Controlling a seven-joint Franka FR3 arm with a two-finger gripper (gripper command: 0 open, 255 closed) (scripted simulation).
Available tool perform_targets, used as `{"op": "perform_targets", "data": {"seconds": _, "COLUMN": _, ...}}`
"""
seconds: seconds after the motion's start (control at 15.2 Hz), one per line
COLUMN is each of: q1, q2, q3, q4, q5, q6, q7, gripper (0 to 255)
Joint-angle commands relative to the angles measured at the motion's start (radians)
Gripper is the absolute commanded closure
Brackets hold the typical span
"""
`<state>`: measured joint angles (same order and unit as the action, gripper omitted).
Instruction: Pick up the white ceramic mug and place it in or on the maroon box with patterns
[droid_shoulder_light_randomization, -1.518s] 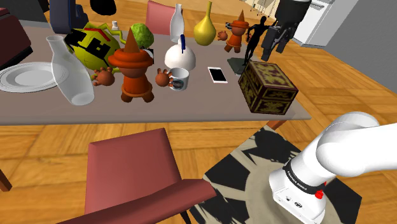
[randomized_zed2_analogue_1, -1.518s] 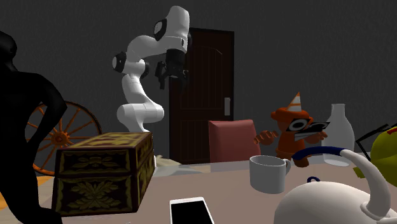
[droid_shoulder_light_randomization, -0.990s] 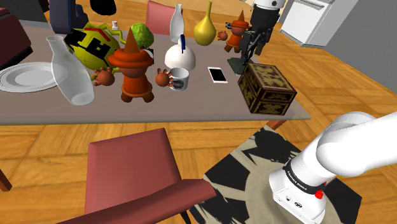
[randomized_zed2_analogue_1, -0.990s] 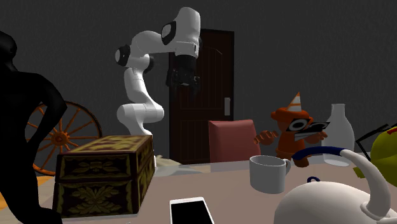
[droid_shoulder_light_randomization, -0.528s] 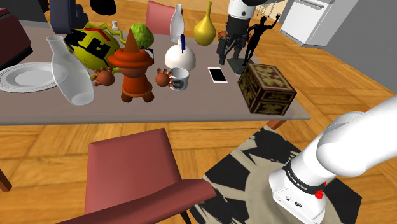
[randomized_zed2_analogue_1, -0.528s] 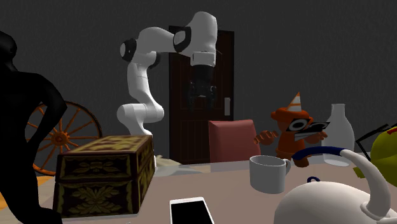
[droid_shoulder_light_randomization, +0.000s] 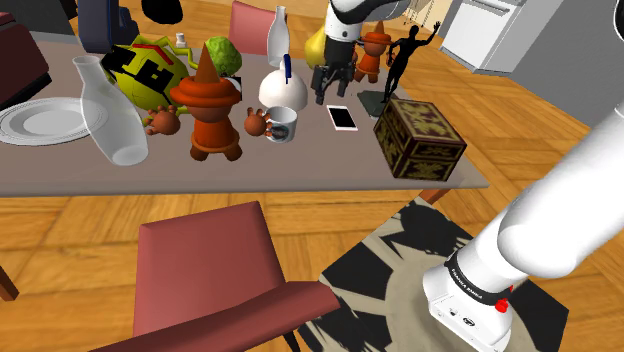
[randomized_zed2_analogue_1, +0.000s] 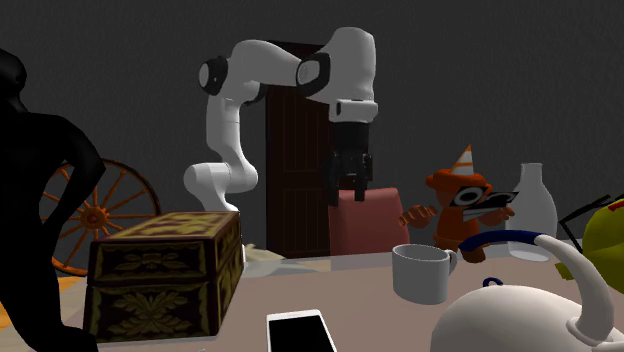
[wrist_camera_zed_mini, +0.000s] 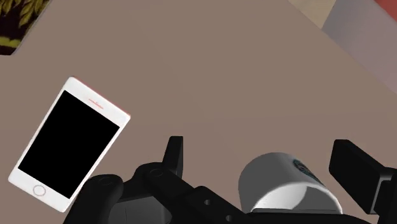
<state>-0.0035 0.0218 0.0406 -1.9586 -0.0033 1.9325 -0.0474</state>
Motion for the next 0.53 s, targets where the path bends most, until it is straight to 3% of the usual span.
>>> {"op": "perform_targets", "data": {"seconds": 0.0, "q1": 0.003, "q2": 0.093, "q3": 0.003, "q4": 0.071, "q5": 0.008, "q6": 0.019, "q7": -0.003, "gripper": 0}}
{"op": "perform_targets", "data": {"seconds": 0.46, "q1": 0.009, "q2": 0.379, "q3": 0.013, "q4": 0.352, "q5": 0.032, "q6": 0.013, "q7": -0.019, "gripper": 0}}
